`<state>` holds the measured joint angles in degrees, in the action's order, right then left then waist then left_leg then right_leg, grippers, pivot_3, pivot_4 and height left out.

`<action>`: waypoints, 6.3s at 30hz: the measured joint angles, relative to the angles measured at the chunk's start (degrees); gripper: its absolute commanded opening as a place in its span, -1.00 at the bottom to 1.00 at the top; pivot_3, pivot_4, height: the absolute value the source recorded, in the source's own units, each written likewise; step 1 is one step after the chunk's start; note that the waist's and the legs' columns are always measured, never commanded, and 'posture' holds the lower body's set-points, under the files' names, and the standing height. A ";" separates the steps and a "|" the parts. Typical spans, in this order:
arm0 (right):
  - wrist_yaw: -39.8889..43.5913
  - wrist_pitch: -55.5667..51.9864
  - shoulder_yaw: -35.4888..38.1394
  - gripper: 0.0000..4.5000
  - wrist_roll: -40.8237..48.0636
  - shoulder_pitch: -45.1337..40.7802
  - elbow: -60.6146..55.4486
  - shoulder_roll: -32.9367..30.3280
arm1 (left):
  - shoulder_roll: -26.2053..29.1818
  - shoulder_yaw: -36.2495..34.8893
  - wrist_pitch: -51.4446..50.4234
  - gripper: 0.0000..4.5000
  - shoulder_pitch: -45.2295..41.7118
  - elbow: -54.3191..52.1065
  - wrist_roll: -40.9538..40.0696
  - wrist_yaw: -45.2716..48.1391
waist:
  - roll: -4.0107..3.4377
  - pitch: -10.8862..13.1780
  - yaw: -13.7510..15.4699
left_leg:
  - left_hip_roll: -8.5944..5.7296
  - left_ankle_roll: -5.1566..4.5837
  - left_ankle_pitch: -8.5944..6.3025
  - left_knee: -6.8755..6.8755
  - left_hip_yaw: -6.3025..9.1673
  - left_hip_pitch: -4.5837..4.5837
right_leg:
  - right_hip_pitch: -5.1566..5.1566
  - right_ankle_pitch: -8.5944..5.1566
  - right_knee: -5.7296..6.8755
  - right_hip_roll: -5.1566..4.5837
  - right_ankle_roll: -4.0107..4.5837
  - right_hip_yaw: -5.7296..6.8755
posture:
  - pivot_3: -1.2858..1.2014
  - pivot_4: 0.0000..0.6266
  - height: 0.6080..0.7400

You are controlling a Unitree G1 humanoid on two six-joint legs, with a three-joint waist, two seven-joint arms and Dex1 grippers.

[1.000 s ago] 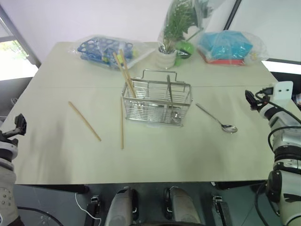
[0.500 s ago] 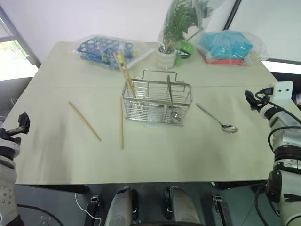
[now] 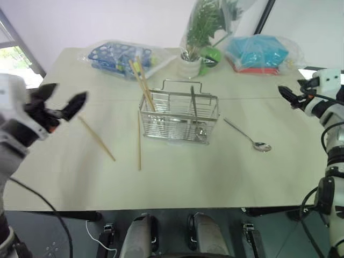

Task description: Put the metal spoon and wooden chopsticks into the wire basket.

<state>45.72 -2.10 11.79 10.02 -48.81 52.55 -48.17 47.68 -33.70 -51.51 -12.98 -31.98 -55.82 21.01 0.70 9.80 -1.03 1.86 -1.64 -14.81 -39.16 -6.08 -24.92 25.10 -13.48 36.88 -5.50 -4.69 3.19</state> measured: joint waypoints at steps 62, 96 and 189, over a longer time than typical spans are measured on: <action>-4.54 -16.98 6.04 -0.98 11.14 0.54 -28.19 14.54 | 1.62 30.66 -2.07 1.00 -25.69 7.40 0.27 28.67 | -0.25 0.24 0.04 | 0.07 0.46 0.28 0.05 0.11 0.52 | -0.47 -0.05 0.12 0.20 -0.33 -0.03 | 0.03 -0.52 0.63; -17.63 -35.07 -4.02 0.61 25.62 8.62 -58.38 33.22 | -1.77 29.89 -1.67 1.00 -29.28 11.19 3.40 24.73 | -0.25 0.24 0.25 | 0.01 0.17 0.11 0.08 0.13 0.44 | -0.40 -0.06 0.12 0.13 -0.32 -0.01 | 0.03 -0.52 0.63; 19.82 -40.13 -4.31 0.83 31.89 14.46 -60.69 -3.44 | -28.04 -4.16 22.96 -0.96 -62.55 48.80 25.07 -22.82 | 0.62 0.77 1.83 | -0.17 0.40 0.17 0.10 0.06 -0.50 | 0.09 0.37 -0.64 -1.34 -0.44 1.79 | 0.03 -0.52 0.63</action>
<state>65.55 -42.24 7.48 41.90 -34.35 -8.14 -51.61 19.64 -37.86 -28.54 -75.53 16.83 -30.76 -1.81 1.32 10.57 0.80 1.68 -1.24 -14.63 -39.06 -6.01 -25.42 25.20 -13.12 36.25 -6.84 -5.12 4.97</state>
